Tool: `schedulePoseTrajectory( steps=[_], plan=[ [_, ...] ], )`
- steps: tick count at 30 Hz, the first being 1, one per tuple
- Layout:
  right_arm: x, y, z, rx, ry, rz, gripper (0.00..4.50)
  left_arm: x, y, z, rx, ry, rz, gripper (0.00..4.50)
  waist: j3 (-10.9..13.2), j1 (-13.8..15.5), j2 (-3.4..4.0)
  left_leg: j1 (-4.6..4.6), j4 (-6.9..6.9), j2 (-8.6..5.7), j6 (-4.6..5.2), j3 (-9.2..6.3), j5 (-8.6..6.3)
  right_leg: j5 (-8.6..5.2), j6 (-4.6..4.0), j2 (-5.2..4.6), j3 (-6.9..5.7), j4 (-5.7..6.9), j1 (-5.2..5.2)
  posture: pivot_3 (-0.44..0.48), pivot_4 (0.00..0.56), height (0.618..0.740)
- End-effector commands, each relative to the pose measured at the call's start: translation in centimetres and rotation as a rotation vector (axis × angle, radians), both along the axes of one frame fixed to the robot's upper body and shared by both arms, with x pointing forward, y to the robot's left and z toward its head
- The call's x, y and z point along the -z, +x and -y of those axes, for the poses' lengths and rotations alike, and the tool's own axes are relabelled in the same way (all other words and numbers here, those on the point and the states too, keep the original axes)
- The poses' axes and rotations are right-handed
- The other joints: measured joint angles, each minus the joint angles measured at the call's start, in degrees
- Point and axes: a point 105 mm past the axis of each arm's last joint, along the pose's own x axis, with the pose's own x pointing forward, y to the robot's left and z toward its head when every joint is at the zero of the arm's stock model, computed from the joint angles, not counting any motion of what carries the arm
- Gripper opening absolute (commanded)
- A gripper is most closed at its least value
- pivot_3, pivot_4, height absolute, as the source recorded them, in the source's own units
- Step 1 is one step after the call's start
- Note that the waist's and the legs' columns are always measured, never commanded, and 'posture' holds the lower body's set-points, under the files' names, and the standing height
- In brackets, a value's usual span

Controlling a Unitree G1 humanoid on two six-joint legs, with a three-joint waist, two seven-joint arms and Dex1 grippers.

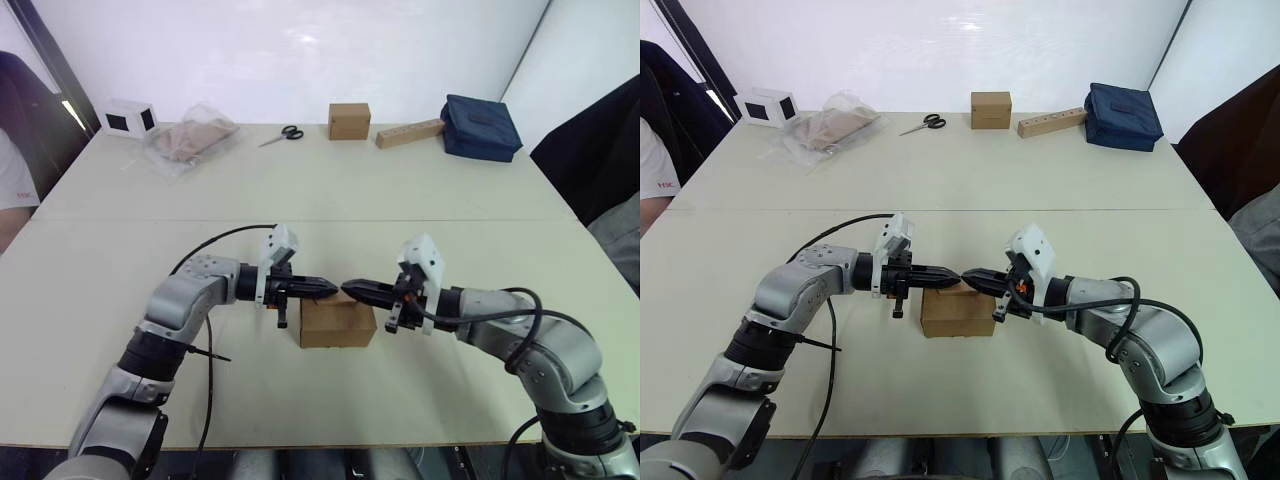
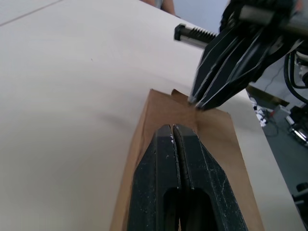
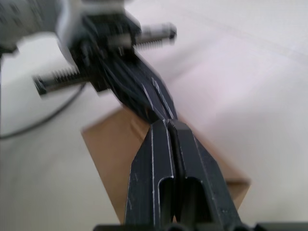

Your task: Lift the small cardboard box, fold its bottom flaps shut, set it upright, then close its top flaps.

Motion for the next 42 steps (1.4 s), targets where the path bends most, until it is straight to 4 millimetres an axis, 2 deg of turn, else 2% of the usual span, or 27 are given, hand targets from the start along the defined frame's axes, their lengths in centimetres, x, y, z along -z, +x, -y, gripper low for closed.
schedulePoseTrajectory(
  steps=[1,3,8,10,15,18,23,29,34,37,42],
  plan=[
    [1.9,-0.1,0.5,0.005,-0.056,-0.022,0.0,2.1,-0.6,-0.3,0.008,0.092,0.01,0.02,-0.03,0.02,0.05,0.01,0.0,0.0,0.0,0.0,0.0,0.0,0.0,0.0,0.0,0.0,0.01,0.0,0.15,0.74],
    [2.6,-0.2,0.8,-0.001,-0.097,-0.019,0.0,2.3,-0.6,-0.4,-0.003,0.105,0.017,0.02,-0.05,0.03,0.03,0.06,0.0,0.0,0.0,0.01,0.0,0.0,0.0,-0.01,0.0,0.01,0.06,0.0,0.15,0.74],
    [1.8,-0.1,0.7,-0.003,-0.075,0.004,0.0,1.8,-0.5,-0.5,-0.018,0.096,0.022,0.02,-0.06,0.07,0.02,0.39,0.01,0.0,0.0,-0.01,0.0,-0.01,-0.01,-0.02,0.0,-0.01,0.39,0.0,0.15,0.74],
    [0.6,0.1,0.7,0.002,-0.045,0.033,0.0,0.8,-0.4,-0.7,-0.029,0.065,0.029,0.02,-0.06,0.05,0.02,0.4,0.01,0.01,0.0,-0.01,0.0,-0.01,-0.01,-0.01,0.0,0.0,0.39,0.0,0.15,0.74],
    [-2.9,-0.6,0.5,-0.014,0.03,0.098,0.0,-3.4,-1.1,-1.5,-0.033,-0.062,0.033,0.02,-0.04,-0.05,0.0,0.18,0.01,0.02,0.0,-0.02,0.0,0.0,0.01,-0.01,0.0,0.01,0.18,0.0,0.15,0.74],
    [-4.4,-1.4,0.8,-0.023,0.048,0.12,0.0,-4.5,-1.6,-2.3,-0.051,-0.078,0.054,0.02,-0.03,-0.01,0.01,-0.02,0.0,0.03,0.0,-0.03,0.0,0.07,0.12,-0.01,0.0,0.06,-0.06,0.0,0.15,0.74],
    [-5.4,-2.9,2.4,-0.021,-0.005,0.137,0.0,-5.3,-1.9,-4.9,-0.102,-0.037,0.097,0.02,-0.01,0.01,0.01,-0.04,-0.02,0.02,0.0,-0.02,0.0,0.0,0.01,-0.03,-0.01,0.01,-0.06,0.0,0.15,0.74],
    [-5.2,-4.9,6.7,0.0,-0.238,0.134,0.0,-6.9,-1.6,-8.5,-0.124,0.121,0.238,0.02,0.02,0.31,-0.02,-0.05,0.0,-0.02,0.0,0.02,0.0,-0.01,-0.01,-0.08,-0.03,-0.06,-0.04,0.0,0.15,0.74],
    [-6.1,-6.3,9.2,0.002,-0.328,0.116,0.0,-7.6,-2.6,-12.2,-0.1,0.199,0.184,0.02,0.05,-0.01,0.0,0.0,-0.01,0.04,-0.01,0.07,0.0,-0.01,-0.01,-0.03,-0.02,-0.05,-0.05,0.0,0.15,0.74],
    [-7.2,-7.2,10.1,-0.004,-0.341,0.116,0.0,-7.8,-3.2,-14.1,-0.104,0.243,0.158,0.02,0.06,0.08,0.01,0.0,-0.02,0.08,-0.01,0.04,0.0,-0.02,-0.01,0.04,-0.03,-0.01,-0.1,0.0,0.15,0.74],
    [-8.9,-8.3,10.4,-0.025,-0.35,0.132,0.0,-8.1,-4.1,-15.0,-0.111,0.241,0.091,0.02,0.11,0.13,0.04,-0.03,-0.02,0.04,-0.01,0.1,0.0,-0.02,-0.01,-0.09,-0.03,-0.03,-0.13,0.0,0.15,0.74]
  ],
)
